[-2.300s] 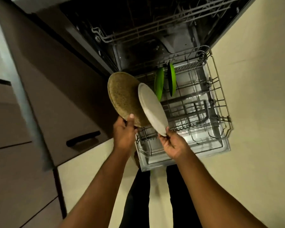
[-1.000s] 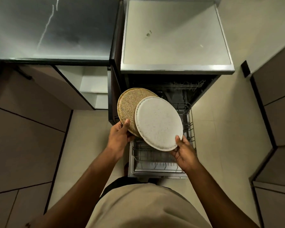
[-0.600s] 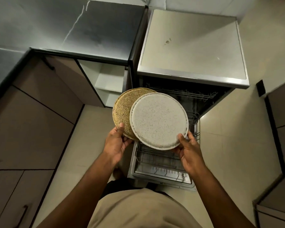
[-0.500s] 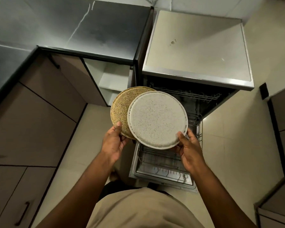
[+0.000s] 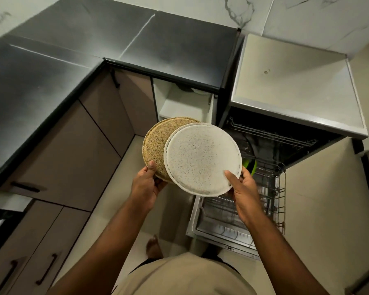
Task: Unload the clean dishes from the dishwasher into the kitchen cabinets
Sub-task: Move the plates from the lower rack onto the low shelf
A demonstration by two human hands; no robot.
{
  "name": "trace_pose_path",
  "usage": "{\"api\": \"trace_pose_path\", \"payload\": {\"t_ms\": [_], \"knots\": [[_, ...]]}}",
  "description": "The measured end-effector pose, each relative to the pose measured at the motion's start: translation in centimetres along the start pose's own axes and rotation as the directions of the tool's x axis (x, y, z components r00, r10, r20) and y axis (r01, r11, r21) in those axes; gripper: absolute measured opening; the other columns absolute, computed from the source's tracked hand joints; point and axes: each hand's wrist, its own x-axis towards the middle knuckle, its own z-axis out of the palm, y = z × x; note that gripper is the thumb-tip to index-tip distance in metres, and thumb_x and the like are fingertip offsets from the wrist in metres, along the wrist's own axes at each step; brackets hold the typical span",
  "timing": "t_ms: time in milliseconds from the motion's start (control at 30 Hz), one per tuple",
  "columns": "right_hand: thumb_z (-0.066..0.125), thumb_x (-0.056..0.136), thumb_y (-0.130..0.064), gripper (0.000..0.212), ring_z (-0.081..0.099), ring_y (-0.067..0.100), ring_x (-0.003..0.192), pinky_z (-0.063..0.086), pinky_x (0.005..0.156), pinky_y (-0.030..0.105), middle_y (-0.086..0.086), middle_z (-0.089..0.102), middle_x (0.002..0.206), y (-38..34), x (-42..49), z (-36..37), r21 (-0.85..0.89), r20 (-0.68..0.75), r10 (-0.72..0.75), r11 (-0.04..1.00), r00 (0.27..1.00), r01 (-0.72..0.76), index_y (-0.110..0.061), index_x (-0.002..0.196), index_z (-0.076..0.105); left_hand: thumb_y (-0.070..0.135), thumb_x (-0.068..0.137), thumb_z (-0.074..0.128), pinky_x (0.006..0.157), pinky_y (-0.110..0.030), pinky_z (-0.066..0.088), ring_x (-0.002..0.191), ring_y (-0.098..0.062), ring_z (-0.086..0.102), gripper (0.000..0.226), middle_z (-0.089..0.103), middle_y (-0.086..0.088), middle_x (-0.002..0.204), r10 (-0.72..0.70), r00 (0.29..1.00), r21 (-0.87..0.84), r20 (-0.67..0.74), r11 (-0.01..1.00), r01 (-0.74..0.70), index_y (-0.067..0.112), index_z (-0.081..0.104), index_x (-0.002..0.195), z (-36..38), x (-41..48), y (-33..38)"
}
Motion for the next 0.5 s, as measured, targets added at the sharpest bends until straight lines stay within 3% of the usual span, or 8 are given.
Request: {"api": "trace_pose_path", "payload": {"t_ms": [167,267,367,433,500], "knots": [[0.073,0.084,-0.02,0.058,0.065,0.024,0.11,0.053,0.093,0.052,0.002,0.067,0.121,1.5,-1.5,5.2,0.013,0.017,-0.025,1.0,1.0,0.025,-0.019,0.137,0.05,0.024,0.102,0.047,0.059,-0.029,0.059,0.077,-0.019,0.071,0.023,0.074,-0.008,0.093,0.025,1.0,-0.001,-0.014,1.0,-0.025,0.008,0.063,0.109,-4.7,0.2,2.9],[0.075,0.083,-0.021,0.074,0.059,0.019,0.116,0.052,0.096,0.044,0.0,0.056,0.135,1.8,-2.3,7.3,-0.028,-0.01,-0.024,0.999,1.0,0.024,-0.02,0.146,0.037,0.024,0.102,0.049,0.059,-0.029,0.059,0.078,-0.019,0.07,0.021,0.075,-0.005,0.087,0.012,0.999,-0.011,-0.038,1.0,-0.012,0.009,0.063,0.105,-6.3,0.2,3.9],[0.079,0.079,-0.031,0.097,0.043,0.012,0.125,0.045,0.101,0.038,-0.008,0.037,0.145,1.6,-2.6,8.5,-0.248,-0.02,-0.077,0.966,0.997,0.07,-0.028,0.154,0.018,0.023,0.102,0.049,0.061,-0.03,0.06,0.081,-0.021,0.07,0.02,0.073,-0.008,0.093,-0.001,0.998,-0.021,-0.056,1.0,0.0,0.009,0.063,0.106,-7.1,0.6,4.6],[0.08,0.076,-0.039,0.1,0.029,0.007,0.131,0.036,0.104,0.035,-0.011,0.02,0.156,1.4,-2.4,9.0,-0.455,0.029,-0.173,0.875,0.984,0.167,-0.03,0.154,0.018,0.022,0.102,0.049,0.059,-0.029,0.06,0.08,-0.021,0.07,0.02,0.073,-0.009,0.095,-0.019,0.997,-0.035,-0.07,0.999,0.017,0.009,0.062,0.106,-7.3,1.0,5.0],[0.079,0.072,-0.05,0.099,0.019,-0.001,0.133,0.031,0.107,0.032,-0.018,0.006,0.159,1.2,-1.7,9.4,-0.555,0.123,-0.246,0.786,0.961,0.272,-0.029,0.153,0.024,0.021,0.102,0.05,0.056,-0.029,0.059,0.078,-0.021,0.07,0.019,0.072,-0.01,0.095,-0.04,0.996,-0.05,-0.085,0.998,0.036,0.008,0.062,0.107,-7.2,1.8,5.6]]}}
